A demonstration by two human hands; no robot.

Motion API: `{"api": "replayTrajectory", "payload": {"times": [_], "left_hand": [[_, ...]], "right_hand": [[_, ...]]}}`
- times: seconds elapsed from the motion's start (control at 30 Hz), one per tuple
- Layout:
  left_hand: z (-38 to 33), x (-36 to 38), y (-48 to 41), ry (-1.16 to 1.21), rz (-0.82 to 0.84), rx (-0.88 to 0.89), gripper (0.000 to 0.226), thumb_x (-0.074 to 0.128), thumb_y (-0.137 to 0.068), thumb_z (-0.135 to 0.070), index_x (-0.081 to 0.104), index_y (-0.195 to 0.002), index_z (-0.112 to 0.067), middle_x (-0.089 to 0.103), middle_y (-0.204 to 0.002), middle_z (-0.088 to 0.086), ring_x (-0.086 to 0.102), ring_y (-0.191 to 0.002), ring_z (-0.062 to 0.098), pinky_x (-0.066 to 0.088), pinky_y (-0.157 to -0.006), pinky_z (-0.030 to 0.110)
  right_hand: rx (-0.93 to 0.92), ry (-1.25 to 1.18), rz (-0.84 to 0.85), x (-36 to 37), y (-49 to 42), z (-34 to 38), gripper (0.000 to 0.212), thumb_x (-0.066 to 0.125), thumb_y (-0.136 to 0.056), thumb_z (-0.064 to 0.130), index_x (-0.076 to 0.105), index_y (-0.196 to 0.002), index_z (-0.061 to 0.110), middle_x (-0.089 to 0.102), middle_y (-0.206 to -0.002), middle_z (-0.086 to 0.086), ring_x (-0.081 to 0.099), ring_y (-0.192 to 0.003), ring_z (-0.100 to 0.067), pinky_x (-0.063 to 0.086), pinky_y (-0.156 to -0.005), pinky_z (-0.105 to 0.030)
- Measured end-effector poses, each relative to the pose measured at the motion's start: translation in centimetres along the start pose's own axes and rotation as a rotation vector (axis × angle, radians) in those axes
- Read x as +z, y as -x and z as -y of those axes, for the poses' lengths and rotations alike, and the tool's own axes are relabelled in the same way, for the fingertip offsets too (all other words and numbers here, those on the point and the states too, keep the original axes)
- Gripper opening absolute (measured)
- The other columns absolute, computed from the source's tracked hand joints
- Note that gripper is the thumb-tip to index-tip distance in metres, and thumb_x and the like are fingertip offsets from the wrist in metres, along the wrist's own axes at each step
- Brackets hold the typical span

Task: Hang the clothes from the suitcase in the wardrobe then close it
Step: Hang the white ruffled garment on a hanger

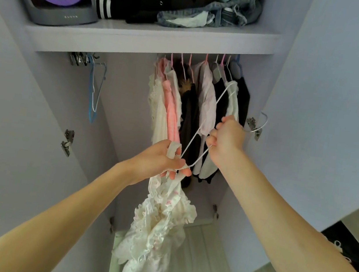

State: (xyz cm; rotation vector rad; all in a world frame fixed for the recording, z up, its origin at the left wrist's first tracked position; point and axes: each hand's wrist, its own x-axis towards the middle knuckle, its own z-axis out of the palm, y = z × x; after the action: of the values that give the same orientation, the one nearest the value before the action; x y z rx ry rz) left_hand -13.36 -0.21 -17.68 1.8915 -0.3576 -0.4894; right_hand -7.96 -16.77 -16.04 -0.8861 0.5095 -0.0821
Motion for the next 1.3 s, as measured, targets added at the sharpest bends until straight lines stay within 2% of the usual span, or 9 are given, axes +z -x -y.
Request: {"api": "replayTrajectory", "payload": {"times": [0.13, 0.3, 0.37, 0.5, 0.6, 0.73, 0.93, 1.07, 1.3], "left_hand": [[0.7, -0.3, -0.2, 0.034, 0.035, -0.021, 0.017, 0.055, -0.099, -0.008, 0.038, -0.097, -0.010, 0.076, -0.095, 0.008, 0.053, -0.063, 0.020, 0.040, -0.060, 0.029], [3.1, -1.5, -0.2, -0.005, -0.054, -0.203, 0.015, 0.065, -0.093, -0.013, 0.061, -0.101, -0.001, 0.075, -0.087, 0.009, 0.065, -0.069, 0.018, 0.047, -0.070, 0.030], [4.4, -2.2, -0.6, 0.154, -0.168, -0.295, 0.022, 0.073, -0.087, -0.014, 0.065, -0.102, -0.001, 0.073, -0.089, 0.005, 0.070, -0.074, 0.019, 0.049, -0.077, 0.032], [5.3, -4.2, -1.4, 0.526, -0.462, -0.303, 0.018, 0.055, -0.093, -0.011, 0.056, -0.109, -0.003, 0.073, -0.090, 0.006, 0.056, -0.056, 0.015, 0.044, -0.051, 0.026], [5.1, -5.8, -1.6, 0.719, -0.631, -0.262, 0.014, 0.043, -0.091, 0.001, 0.054, -0.097, -0.006, 0.068, -0.095, 0.011, 0.059, -0.064, 0.020, 0.045, -0.061, 0.030], [4.7, -8.2, -1.2, 0.859, -0.813, -0.221, 0.034, 0.028, -0.089, 0.012, 0.058, -0.095, -0.002, 0.064, -0.093, 0.014, 0.066, -0.072, 0.030, 0.050, -0.071, 0.036], [2.9, -9.2, -0.4, 0.615, -0.589, -0.219, 0.050, 0.030, -0.083, 0.008, 0.067, -0.115, -0.001, 0.070, -0.107, 0.013, 0.071, -0.063, 0.030, 0.055, -0.055, 0.030], [1.1, -8.4, -0.1, 0.387, -0.428, -0.227, 0.056, 0.031, -0.078, 0.009, 0.070, -0.117, -0.005, 0.072, -0.118, 0.006, 0.074, -0.087, 0.037, 0.060, -0.063, 0.033], [0.6, -7.6, -0.9, -0.103, -0.275, -0.287, 0.026, 0.047, -0.094, -0.004, 0.072, -0.103, -0.006, 0.076, -0.096, 0.015, 0.076, -0.083, 0.025, 0.062, -0.081, 0.041]], "right_hand": [[0.085, 0.065, 0.021, 0.4, 0.1, -1.5, 0.019, 0.037, -0.099, 0.009, 0.047, -0.083, 0.014, 0.030, -0.062, 0.002, 0.018, -0.035, -0.008, 0.013, -0.034, -0.017], [0.156, 0.285, 0.127, 0.5, -0.2, -1.0, 0.021, 0.039, -0.102, 0.014, 0.052, -0.085, 0.013, 0.034, -0.060, 0.004, 0.021, -0.038, -0.006, 0.016, -0.032, -0.017], [0.141, 0.480, 0.219, 0.8, -0.4, 0.1, 0.019, 0.045, -0.103, 0.019, 0.055, -0.089, 0.012, 0.035, -0.060, 0.004, 0.022, -0.035, -0.005, 0.017, -0.031, -0.017], [0.107, 0.895, 0.393, 1.3, -0.3, 2.0, 0.019, 0.055, -0.101, 0.023, 0.064, -0.093, 0.008, 0.042, -0.072, 0.001, 0.021, -0.039, -0.005, 0.016, -0.037, -0.016], [0.087, 1.026, 0.438, 1.2, -0.9, 3.4, 0.021, 0.061, -0.097, 0.027, 0.070, -0.094, 0.009, 0.047, -0.070, 0.002, 0.018, -0.043, -0.006, 0.015, -0.040, -0.018], [0.128, 1.108, 0.493, 0.6, -1.5, 5.2, 0.023, 0.065, -0.094, 0.032, 0.073, -0.094, 0.011, 0.033, -0.058, 0.006, 0.017, -0.043, -0.006, 0.013, -0.038, -0.018], [0.129, 1.256, 0.556, -0.1, -1.7, 6.0, 0.025, 0.069, -0.090, 0.035, 0.078, -0.093, 0.011, 0.038, -0.054, 0.009, 0.017, -0.048, -0.008, 0.013, -0.041, -0.020], [0.098, 1.319, 0.583, 0.1, -1.4, 5.7, 0.024, 0.072, -0.088, 0.036, 0.080, -0.086, 0.014, 0.041, -0.055, 0.009, 0.019, -0.049, -0.009, 0.014, -0.042, -0.021], [-0.022, 1.355, 0.632, 1.5, -0.1, 4.9, 0.025, 0.072, -0.087, 0.034, 0.080, -0.089, 0.011, 0.041, -0.059, 0.007, 0.022, -0.047, -0.009, 0.019, -0.040, -0.020]]}}
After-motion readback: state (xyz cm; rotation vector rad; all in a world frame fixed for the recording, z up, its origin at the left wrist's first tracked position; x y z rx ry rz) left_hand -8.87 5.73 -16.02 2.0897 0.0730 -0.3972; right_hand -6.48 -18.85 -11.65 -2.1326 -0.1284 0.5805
